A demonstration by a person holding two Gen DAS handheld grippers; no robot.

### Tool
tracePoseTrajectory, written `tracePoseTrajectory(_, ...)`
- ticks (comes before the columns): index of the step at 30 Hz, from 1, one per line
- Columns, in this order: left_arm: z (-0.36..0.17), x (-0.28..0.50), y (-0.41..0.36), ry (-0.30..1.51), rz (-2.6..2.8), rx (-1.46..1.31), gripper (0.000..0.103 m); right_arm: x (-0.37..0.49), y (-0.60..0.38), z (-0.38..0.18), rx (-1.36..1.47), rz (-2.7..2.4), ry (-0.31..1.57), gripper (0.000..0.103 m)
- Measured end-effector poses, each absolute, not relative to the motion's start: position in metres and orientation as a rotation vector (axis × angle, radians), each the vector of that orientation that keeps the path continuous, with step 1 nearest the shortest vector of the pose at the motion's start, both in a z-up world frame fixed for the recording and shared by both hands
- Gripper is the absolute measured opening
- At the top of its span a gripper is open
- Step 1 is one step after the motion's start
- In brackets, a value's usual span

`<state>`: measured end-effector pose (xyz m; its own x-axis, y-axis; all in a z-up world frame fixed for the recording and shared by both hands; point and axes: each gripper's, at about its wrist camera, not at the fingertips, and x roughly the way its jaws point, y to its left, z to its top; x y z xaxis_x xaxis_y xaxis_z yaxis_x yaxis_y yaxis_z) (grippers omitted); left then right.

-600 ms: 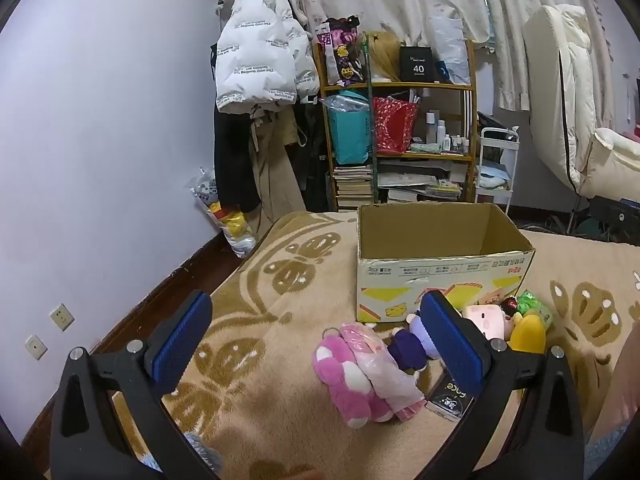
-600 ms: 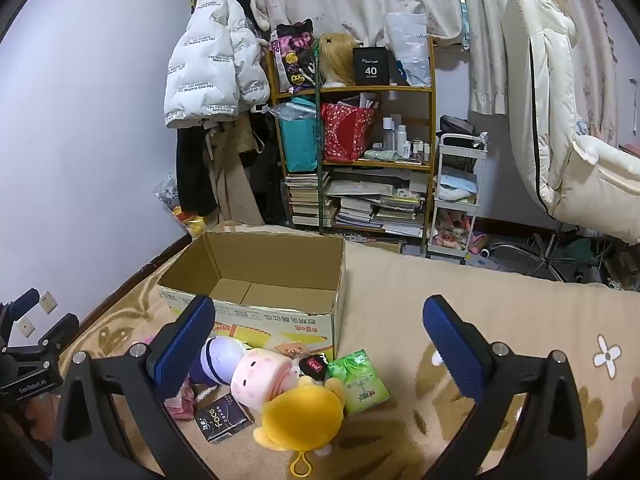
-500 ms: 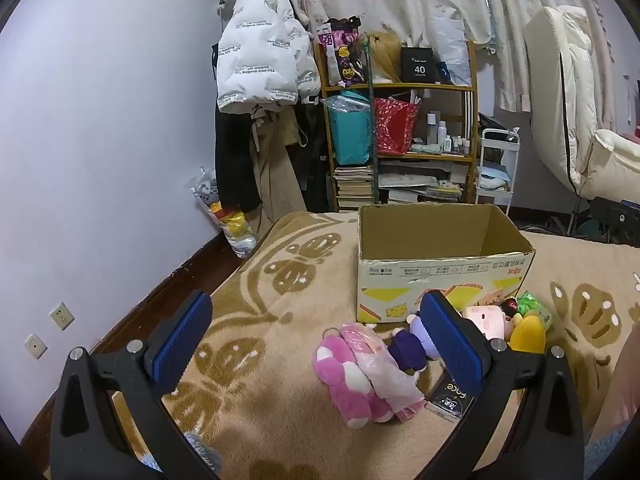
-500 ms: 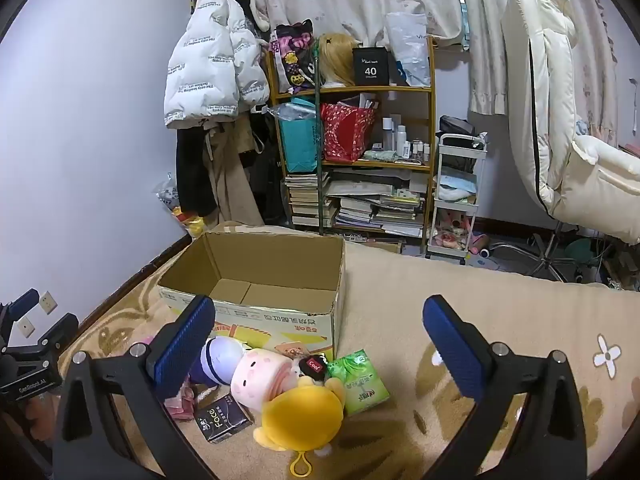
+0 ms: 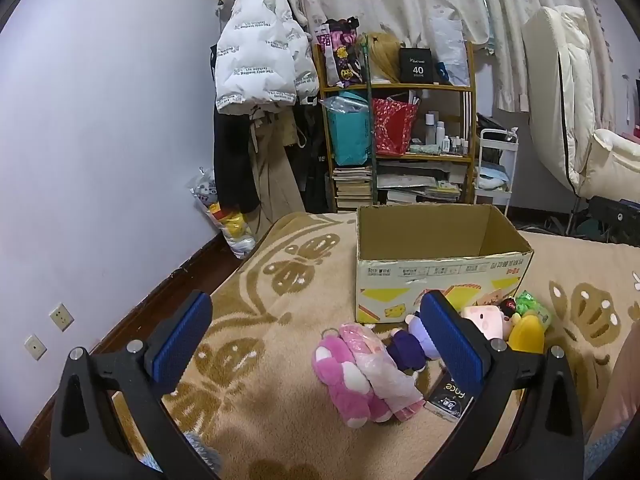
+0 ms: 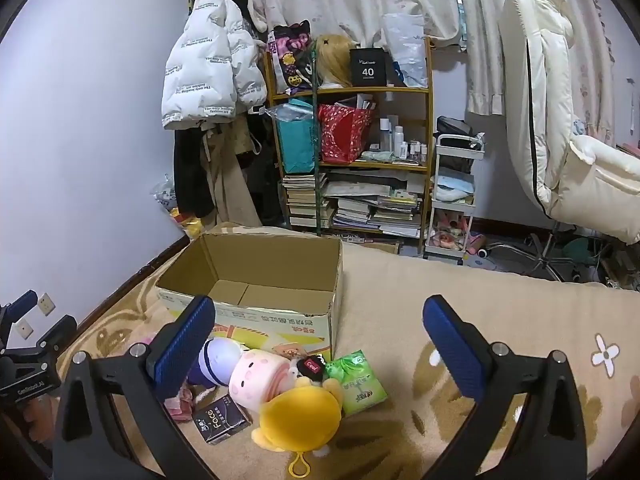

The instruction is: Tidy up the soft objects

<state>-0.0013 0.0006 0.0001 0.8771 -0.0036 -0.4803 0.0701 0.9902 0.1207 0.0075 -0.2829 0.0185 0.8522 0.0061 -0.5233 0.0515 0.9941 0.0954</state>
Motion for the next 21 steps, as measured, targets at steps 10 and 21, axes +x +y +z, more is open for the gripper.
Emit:
tracePoseTrajectory(10, 0.001, -0.003, 0.0, 0.496, -0.031, 0.133, 0.103, 0.007, -0.287, 0.021, 0.1, -0.018, 0.553, 0.103)
tracePoseTrajectory(21, 0.004, -0.006, 0.001, 0.492, -0.034, 0.136, 0.103, 0.009, -0.277, 0.018, 0.107, -0.033, 0.557, 0.103)
